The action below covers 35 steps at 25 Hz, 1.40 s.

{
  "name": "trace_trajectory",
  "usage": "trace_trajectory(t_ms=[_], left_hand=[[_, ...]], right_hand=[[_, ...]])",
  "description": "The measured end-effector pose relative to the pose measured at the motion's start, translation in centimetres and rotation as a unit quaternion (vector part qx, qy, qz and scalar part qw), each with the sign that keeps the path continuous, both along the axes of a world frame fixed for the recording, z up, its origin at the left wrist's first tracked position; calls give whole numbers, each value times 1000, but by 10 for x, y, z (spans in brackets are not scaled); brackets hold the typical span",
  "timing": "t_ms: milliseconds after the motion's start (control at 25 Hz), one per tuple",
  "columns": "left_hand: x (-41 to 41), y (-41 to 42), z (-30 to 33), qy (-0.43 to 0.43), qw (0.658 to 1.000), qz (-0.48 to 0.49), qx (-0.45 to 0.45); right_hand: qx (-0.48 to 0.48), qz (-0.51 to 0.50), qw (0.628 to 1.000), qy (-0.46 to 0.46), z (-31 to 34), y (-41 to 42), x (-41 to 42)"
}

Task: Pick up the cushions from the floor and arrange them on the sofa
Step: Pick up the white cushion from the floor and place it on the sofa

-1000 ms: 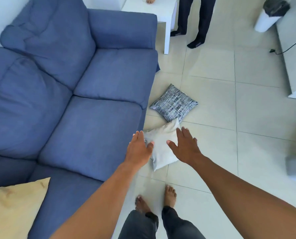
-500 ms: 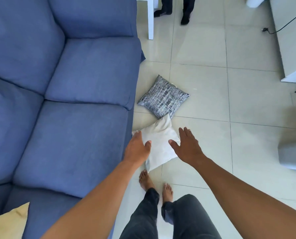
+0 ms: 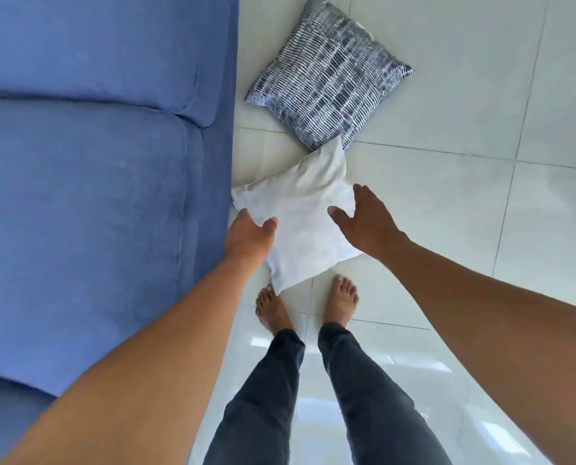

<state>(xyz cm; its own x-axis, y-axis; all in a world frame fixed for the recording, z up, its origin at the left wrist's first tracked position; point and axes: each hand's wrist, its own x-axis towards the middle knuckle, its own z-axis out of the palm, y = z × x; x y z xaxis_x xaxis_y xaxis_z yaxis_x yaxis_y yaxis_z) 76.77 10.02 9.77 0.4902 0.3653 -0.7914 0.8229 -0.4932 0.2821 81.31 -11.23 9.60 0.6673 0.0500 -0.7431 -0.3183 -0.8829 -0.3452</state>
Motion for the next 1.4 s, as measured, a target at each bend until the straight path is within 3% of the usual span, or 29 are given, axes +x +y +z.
trace_trajectory(t_ms=[280, 400, 520, 640, 720, 1000, 1400], left_hand=[[-1, 9, -184, 40, 992, 117, -16], [-5, 17, -243, 37, 974, 220, -40], [-11, 25, -281, 54, 946, 313, -59], [-15, 29, -302, 58, 915, 375, -136], [-16, 27, -303, 57, 904, 388, -170], [-10, 14, -221, 3, 901, 391, -187], [-14, 10, 22, -122, 919, 325, -187]], right_hand=[[3, -47, 999, -6, -186, -3, 29], [4, -81, 996, -23, -245, -5, 36], [-5, -143, 990, -9, -283, -9, 42], [53, -274, 960, 13, -306, -15, 47], [81, -291, 952, 40, -309, -17, 47], [82, -324, 942, 20, -226, -33, 44], [127, -355, 926, -18, 27, -52, 33]])
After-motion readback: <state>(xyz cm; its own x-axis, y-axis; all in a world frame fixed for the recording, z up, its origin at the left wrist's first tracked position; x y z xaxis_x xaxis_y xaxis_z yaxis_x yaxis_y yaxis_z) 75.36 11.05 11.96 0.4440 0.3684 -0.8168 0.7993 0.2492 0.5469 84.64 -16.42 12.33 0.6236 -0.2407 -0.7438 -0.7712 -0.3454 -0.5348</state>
